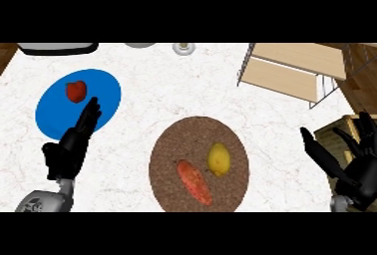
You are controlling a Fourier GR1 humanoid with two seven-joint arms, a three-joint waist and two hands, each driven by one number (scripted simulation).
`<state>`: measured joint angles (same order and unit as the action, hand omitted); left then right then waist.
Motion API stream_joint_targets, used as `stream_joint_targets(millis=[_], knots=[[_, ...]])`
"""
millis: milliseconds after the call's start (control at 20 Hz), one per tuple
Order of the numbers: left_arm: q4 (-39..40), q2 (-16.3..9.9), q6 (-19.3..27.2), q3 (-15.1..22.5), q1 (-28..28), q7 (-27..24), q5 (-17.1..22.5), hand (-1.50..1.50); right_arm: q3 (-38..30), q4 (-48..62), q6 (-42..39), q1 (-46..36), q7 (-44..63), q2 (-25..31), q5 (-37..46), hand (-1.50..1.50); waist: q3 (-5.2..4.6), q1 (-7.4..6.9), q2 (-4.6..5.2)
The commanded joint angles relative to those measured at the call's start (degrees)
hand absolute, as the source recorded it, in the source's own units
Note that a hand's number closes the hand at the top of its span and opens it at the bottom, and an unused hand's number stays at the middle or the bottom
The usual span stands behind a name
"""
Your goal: Pick the lemon from the placemat and place it in the tiered shelf
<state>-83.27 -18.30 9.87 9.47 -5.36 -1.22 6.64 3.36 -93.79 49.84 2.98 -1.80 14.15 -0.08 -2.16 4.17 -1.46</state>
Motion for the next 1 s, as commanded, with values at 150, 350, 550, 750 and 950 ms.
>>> stream_joint_targets(millis=[150, 350, 550, 750, 950], knots=[[1.0, 1.8, -0.3, 2.2, -4.2, 1.5, -2.1, 0.00, 11.0, -8.0, 8.5, 16.3, -10.4, -13.8, 5.0, -1.50, 2.14, -2.46, 1.23], [1.6, 5.5, 1.2, 4.6, -4.8, 1.5, -3.8, 0.00, 17.1, -8.3, 6.4, 18.7, 3.2, -6.4, 14.2, -1.50, 1.99, -3.61, 1.50], [3.2, 2.8, -2.0, 2.0, -5.3, -0.8, -2.5, 0.00, 17.2, -13.9, 3.3, 17.0, 21.3, -1.4, 25.2, -1.50, 1.82, -4.34, 1.76], [-1.1, 3.6, -1.0, 3.7, -5.0, 3.2, -3.5, 0.00, 17.8, -18.4, -4.4, 16.4, 35.5, -0.4, 35.1, -1.50, 1.83, -4.79, 1.60], [2.4, 3.7, -1.3, 2.5, -9.2, 3.5, -3.5, 0.00, 20.0, -19.9, -17.1, 14.3, 46.6, 2.8, 39.3, -1.50, 1.65, -4.59, 2.05]])
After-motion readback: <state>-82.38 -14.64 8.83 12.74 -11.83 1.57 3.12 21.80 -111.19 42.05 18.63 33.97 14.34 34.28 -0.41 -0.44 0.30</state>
